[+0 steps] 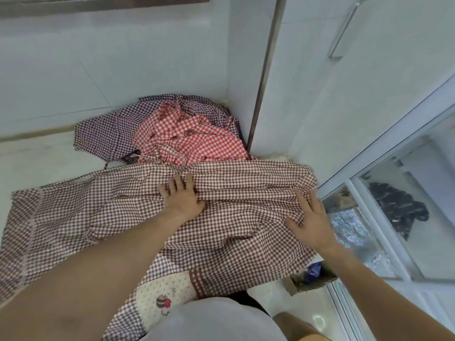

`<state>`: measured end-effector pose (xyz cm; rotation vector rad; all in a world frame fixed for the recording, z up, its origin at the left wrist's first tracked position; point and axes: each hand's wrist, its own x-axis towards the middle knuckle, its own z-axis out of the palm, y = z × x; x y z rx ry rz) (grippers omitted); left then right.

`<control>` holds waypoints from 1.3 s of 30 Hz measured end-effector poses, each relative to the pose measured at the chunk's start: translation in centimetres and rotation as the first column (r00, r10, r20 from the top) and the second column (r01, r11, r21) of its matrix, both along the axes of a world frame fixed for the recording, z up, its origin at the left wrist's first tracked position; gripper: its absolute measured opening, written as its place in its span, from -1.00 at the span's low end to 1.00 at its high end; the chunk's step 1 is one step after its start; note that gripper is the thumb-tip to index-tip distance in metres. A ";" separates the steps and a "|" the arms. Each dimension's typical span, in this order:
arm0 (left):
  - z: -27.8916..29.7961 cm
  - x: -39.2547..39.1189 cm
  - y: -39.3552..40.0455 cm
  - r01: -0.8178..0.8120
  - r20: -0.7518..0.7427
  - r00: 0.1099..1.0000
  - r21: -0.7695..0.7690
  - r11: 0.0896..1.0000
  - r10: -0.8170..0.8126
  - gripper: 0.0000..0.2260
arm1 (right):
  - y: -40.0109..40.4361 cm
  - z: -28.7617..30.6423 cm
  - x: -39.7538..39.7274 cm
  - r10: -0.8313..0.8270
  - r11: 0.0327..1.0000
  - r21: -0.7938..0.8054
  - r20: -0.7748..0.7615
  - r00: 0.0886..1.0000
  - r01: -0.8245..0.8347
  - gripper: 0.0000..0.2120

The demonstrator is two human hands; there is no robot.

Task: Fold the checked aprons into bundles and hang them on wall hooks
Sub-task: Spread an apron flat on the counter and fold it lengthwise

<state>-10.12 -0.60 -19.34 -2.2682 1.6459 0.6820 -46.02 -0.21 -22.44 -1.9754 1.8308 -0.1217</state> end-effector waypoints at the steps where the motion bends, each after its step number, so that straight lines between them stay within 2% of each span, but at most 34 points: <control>1: 0.1 0.1 0.1 -0.020 0.001 1.000 0.004 1.000 0.020 -0.10 | 0.3 -0.2 0.1 0.003 0.999 0.040 -0.012 1.000 -0.002 -0.15; 3: 0.4 0.8 0.2 -0.056 -0.010 0.998 0.001 0.998 0.056 -0.07 | 0.8 -0.5 0.2 0.005 0.993 0.119 -0.053 0.999 0.001 -0.14; 6: 0.4 2.2 1.0 0.010 -0.086 0.996 -0.107 0.994 -0.019 -0.10 | 1.4 -0.8 0.3 -0.024 0.990 0.138 -0.085 0.996 0.036 -0.16; 8: 0.4 3.3 2.3 0.035 -0.110 0.992 -0.261 0.965 -0.065 -0.16 | 2.4 -0.6 1.1 -0.070 0.998 -0.011 -0.084 0.994 0.069 -0.27; 10: 0.4 4.1 3.9 0.015 -0.109 0.991 -0.464 0.886 -0.074 -0.29 | 3.4 -0.4 2.1 -0.060 0.972 -0.231 -0.045 0.997 0.048 -0.43; 12: 0.2 4.5 5.7 0.022 -0.100 0.989 -0.631 0.776 -0.109 -0.47 | 4.6 -0.2 3.6 0.075 0.930 -0.364 0.063 0.995 -0.047 -0.55; 14: -0.2 4.5 7.5 0.063 -0.091 0.980 -0.701 0.710 -0.177 -0.64 | 5.9 -0.3 5.3 0.261 0.898 -0.398 0.140 0.955 -0.187 -0.63; 17: -1.0 3.9 10.7 0.078 -0.157 0.952 -0.704 0.706 -0.262 -0.80 | 8.2 -0.6 8.4 0.444 0.839 -0.411 0.138 0.885 -0.357 -0.64; 20: -1.4 1.9 13.7 0.100 -0.259 0.894 -0.680 0.726 -0.365 -0.84 | 10.7 -0.5 12.0 0.561 0.789 -0.398 0.155 0.813 -0.468 -0.55; 23: -2.0 0.4 15.9 0.204 -0.252 0.861 -0.624 0.755 -0.441 -0.73 | 13.0 -1.2 14.9 0.648 0.739 -0.323 0.099 0.755 -0.592 -0.46; 26: -3.3 0.8 17.1 0.310 -0.201 0.890 -0.393 0.865 -0.410 -0.47 | 13.9 -2.7 15.6 0.678 0.727 -0.121 -0.034 0.735 -0.676 -0.27; 28: -4.2 1.6 18.0 0.348 -0.193 0.894 -0.269 0.898 -0.405 -0.33 | 13.8 -3.1 15.2 0.692 0.717 -0.016 -0.105 0.714 -0.697 -0.13; 30: -4.9 2.0 19.0 0.356 -0.169 0.890 -0.319 0.878 -0.422 -0.36 | 13.8 -3.0 15.0 0.696 0.714 0.031 -0.138 0.705 -0.699 -0.02; 31: -5.0 2.1 19.5 0.329 -0.153 0.896 -0.399 0.856 -0.416 -0.45 | 13.8 -2.9 15.0 0.682 0.727 0.028 -0.139 0.718 -0.686 0.00; 33: -5.1 1.8 20.4 0.243 -0.153 0.906 -0.577 0.780 -0.395 -0.70 | 14.2 -2.5 15.6 0.602 0.794 -0.043 -0.081 0.794 -0.606 -0.05; 35: -4.9 1.5 21.2 0.165 -0.205 0.907 -0.631 0.758 -0.369 -0.81 | 14.9 -1.7 16.3 0.502 0.851 -0.222 0.078 0.861 -0.476 -0.27; 37: -5.3 1.5 21.9 0.100 -0.274 0.912 -0.570 0.815 -0.304 -0.82 | 16.0 -1.1 17.0 0.519 0.819 -0.380 0.173 0.837 -0.429 -0.55; 39: -6.2 2.0 22.8 0.077 -0.277 0.924 -0.537 0.840 -0.262 -0.78 | 17.4 -0.8 17.6 0.582 0.795 -0.334 0.187 0.791 -0.506 -0.70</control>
